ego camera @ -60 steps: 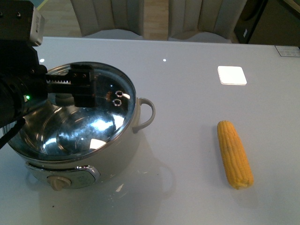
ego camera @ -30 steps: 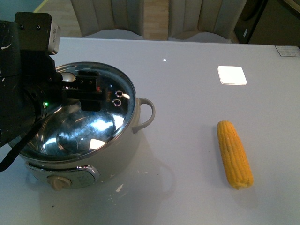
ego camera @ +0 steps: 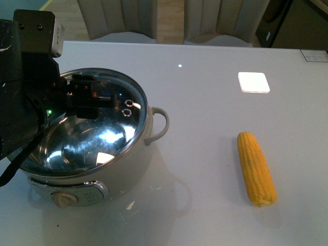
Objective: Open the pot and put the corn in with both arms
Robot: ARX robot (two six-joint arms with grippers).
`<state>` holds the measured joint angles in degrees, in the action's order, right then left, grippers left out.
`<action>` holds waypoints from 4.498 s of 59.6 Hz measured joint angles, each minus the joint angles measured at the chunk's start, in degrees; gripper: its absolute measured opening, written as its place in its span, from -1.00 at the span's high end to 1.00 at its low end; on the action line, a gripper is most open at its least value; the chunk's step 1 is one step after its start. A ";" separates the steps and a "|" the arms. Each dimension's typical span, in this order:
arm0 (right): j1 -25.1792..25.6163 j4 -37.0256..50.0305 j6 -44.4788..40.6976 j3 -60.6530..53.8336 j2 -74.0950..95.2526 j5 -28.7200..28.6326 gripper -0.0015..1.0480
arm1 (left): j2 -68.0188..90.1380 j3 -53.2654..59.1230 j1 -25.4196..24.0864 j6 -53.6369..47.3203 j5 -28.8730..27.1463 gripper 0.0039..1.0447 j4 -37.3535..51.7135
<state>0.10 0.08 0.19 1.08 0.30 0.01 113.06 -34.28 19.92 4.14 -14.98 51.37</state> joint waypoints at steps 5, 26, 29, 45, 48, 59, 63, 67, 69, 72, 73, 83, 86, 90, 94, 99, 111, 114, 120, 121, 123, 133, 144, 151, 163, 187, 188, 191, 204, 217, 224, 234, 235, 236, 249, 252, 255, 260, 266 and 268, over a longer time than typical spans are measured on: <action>0.00 0.00 0.00 0.00 0.00 0.00 -0.83 | -1.73 0.24 0.15 -1.33 -0.79 0.17 -1.25; 0.00 0.00 0.00 0.00 0.00 0.00 -0.83 | -13.22 0.17 -0.55 -3.43 -1.53 0.17 -7.10; 0.00 0.00 0.00 0.00 0.00 0.00 -0.83 | -14.71 0.17 -1.14 -3.52 -1.29 0.17 -7.63; 0.00 0.00 0.00 0.00 0.00 0.00 -0.83 | -22.12 2.60 -11.19 -4.20 2.32 0.17 -7.80; 0.00 0.00 0.00 0.00 0.00 0.00 -0.83 | -22.45 3.26 -13.77 -4.28 3.19 0.17 -7.52; 0.00 0.00 0.00 0.00 0.00 0.00 -0.83 | -21.97 4.96 -27.63 -5.14 8.11 0.17 -4.70; 0.00 0.00 0.00 0.00 0.00 0.00 -0.83 | -20.46 4.87 -32.74 -5.62 9.31 0.17 -2.78; 0.00 0.00 0.00 0.00 0.00 0.00 -0.83 | -15.61 4.13 -39.32 -6.14 10.60 0.17 0.00; 0.00 0.00 0.00 0.00 0.00 0.00 -0.83 | -12.61 3.78 -42.01 -6.32 10.80 0.17 1.79; 0.00 0.00 0.00 0.00 0.00 0.00 -0.83 | -9.51 3.43 -44.22 -6.32 10.82 0.17 3.78; 0.00 0.00 0.00 0.00 0.00 0.00 -0.83 | -8.17 3.23 -44.96 -6.32 10.91 0.17 4.68; 0.00 0.00 0.00 0.00 0.00 0.00 -0.83 | 2.89 0.94 -47.98 -6.27 12.24 0.17 12.63; 0.00 0.00 0.00 0.00 0.00 0.00 -0.83 | 5.55 -0.11 -48.09 -6.21 12.57 0.17 13.62; 0.00 0.00 0.00 0.00 0.00 0.00 -0.83 | 9.75 -2.21 -48.33 -5.77 13.07 0.17 13.99; 0.00 0.00 0.00 0.00 0.00 0.00 -0.83 | 14.16 -4.28 -48.28 -5.79 13.11 0.17 14.64; 0.00 0.00 0.00 0.00 0.00 0.00 -0.83 | 17.49 -5.99 -48.13 -6.03 12.96 0.17 15.30; 0.00 0.00 0.00 0.00 0.00 0.00 -0.83 | 24.30 -10.19 -47.06 -7.34 11.93 0.17 17.03; 0.00 0.00 0.00 0.00 0.00 0.00 -0.83 | 26.05 -11.45 -46.62 -7.39 11.82 0.17 17.11; 0.00 0.00 0.00 0.00 0.00 0.02 -0.83 | 28.98 -13.38 -45.81 -7.37 11.85 0.17 17.38; 0.00 0.00 0.00 0.00 0.00 0.00 -0.83 | 29.27 -13.55 -45.72 -7.37 11.85 0.17 17.44; 0.00 0.00 0.00 0.00 0.00 0.00 -0.83 | 30.12 -14.03 -45.48 -7.32 12.00 0.17 17.66; 0.00 0.00 0.00 0.00 0.00 0.00 -0.83 | 33.90 -16.41 -45.03 -7.26 12.09 0.17 18.78; 0.00 0.00 0.00 0.00 0.00 0.00 -0.83 | 36.79 -17.77 -45.16 -6.25 12.24 0.17 21.40; 0.00 0.00 0.00 0.00 0.00 0.00 -0.83 | 37.42 -17.97 -45.33 -5.79 12.55 0.17 22.14; 0.00 0.00 0.00 0.00 0.00 0.00 -0.83 | 37.99 -18.01 -45.92 -6.32 12.83 -0.47 23.06; 0.00 0.00 0.00 0.00 0.00 0.00 -0.83 | 20.90 -10.03 -47.32 -6.54 13.88 -0.87 20.79; 0.00 0.00 0.00 0.00 0.00 0.00 -0.83 | 19.19 -9.27 -47.32 -6.56 14.25 -0.87 20.33; 0.00 0.00 0.00 0.00 0.00 0.00 -0.83 | 15.58 -7.67 -47.32 -6.60 15.30 -0.87 19.17; 0.00 0.00 0.00 0.00 0.00 0.00 -0.83 | -6.03 1.62 -46.97 -5.77 23.30 -0.87 7.19; 0.00 0.00 0.00 0.00 0.00 0.00 -0.83 | -12.28 4.66 -46.95 -5.09 28.68 -0.78 9.20; 0.00 0.00 0.00 0.00 0.00 -0.11 -0.83 | -14.53 13.29 -43.93 -4.50 37.75 -0.28 24.83; 0.00 0.00 0.00 0.00 -0.02 0.02 -0.83 | -24.28 21.05 -38.53 -4.42 33.16 0.31 23.43; 0.00 0.00 0.00 0.00 -0.02 0.02 -0.83 | -25.40 21.77 -37.90 -4.42 32.74 0.38 23.04; 0.00 0.00 0.00 0.00 -0.02 0.02 -0.83 | -26.14 22.27 -37.51 -4.39 32.44 0.43 22.75; 0.00 0.00 0.00 0.00 -0.02 0.00 -0.83 | -39.58 28.48 -32.20 -4.22 26.67 0.94 15.08; 0.00 0.00 0.00 0.00 -0.02 0.00 -0.83 | -43.58 28.65 -31.26 -4.22 25.83 0.94 10.43; 0.00 0.00 0.00 0.00 -0.02 0.00 -0.83 | -48.00 29.07 -30.27 -4.22 25.05 0.94 6.69; 0.00 0.00 0.00 0.00 -0.02 0.00 -0.83 | -53.40 30.01 -28.89 -4.22 23.71 0.94 3.19; 0.00 0.00 0.00 0.00 -0.02 0.00 -0.83 | -58.95 31.39 -27.36 -4.22 22.08 0.94 -1.03; 0.00 0.00 0.00 0.00 -0.02 0.00 -0.83 | -60.37 31.69 -26.97 -4.22 21.64 0.94 -2.25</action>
<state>0.10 0.08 0.19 1.08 0.27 0.01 52.69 -2.59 -7.05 -0.08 6.66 49.12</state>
